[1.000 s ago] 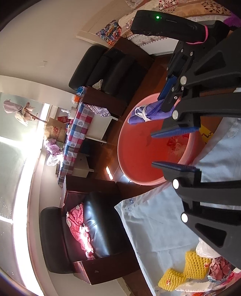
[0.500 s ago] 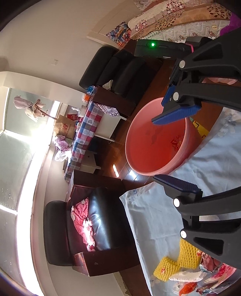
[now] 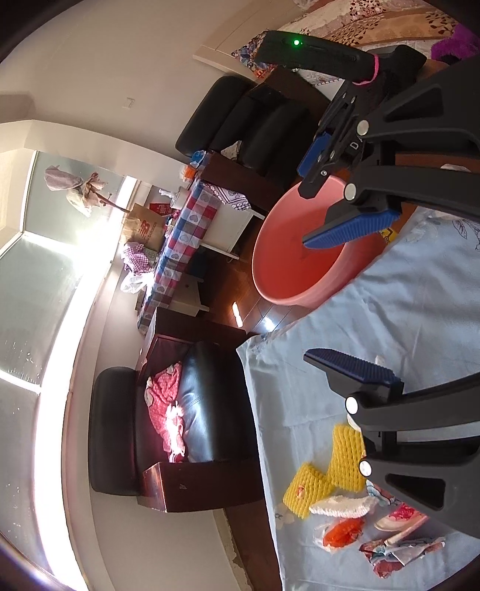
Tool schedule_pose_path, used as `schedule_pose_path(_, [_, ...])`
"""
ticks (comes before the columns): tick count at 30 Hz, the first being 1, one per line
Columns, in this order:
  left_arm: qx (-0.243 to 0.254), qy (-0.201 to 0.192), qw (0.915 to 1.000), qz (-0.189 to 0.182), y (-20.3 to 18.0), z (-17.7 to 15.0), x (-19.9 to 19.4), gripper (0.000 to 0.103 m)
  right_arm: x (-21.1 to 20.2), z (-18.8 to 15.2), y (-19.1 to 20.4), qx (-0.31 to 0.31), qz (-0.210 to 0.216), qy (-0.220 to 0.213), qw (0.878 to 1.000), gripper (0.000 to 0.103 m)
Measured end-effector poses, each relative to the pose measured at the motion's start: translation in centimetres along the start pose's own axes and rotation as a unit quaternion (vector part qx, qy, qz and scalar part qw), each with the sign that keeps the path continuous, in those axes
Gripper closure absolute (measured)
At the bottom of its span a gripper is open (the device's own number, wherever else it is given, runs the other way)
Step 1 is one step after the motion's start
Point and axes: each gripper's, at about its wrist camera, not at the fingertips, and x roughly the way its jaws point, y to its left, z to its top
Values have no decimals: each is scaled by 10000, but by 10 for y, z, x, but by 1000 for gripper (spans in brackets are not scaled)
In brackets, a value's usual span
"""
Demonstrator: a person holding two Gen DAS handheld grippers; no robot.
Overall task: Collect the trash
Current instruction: 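Move both open grippers back over the trash on the sheet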
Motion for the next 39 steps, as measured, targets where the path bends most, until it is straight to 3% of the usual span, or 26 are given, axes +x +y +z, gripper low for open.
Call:
schedule_pose_path(8, [-54,-284,9981,544,29,-11,-42,47,-8,-3,52,-453,584,135,9972,63])
schedule_pose_path(20, [-476,-381,9904,1242,93,-43,-90,47,-7,-27,102,-350,1083,440,9925,63])
schedule_pose_path(26, [-641,-313,9853,1552,122,-62,-109,47,0,-37,119,-369,1195,697,9897,63])
schedule_pose_path(33, [-759,-221,9781,1927,155,-87,-127,47,1,-51,149,-1028,986,820,9864,63])
schedule_pose_path(39, [-981,51,9760,1944,185,-102,-130,48,16,-68,165,-1238,941,1298,9793,63])
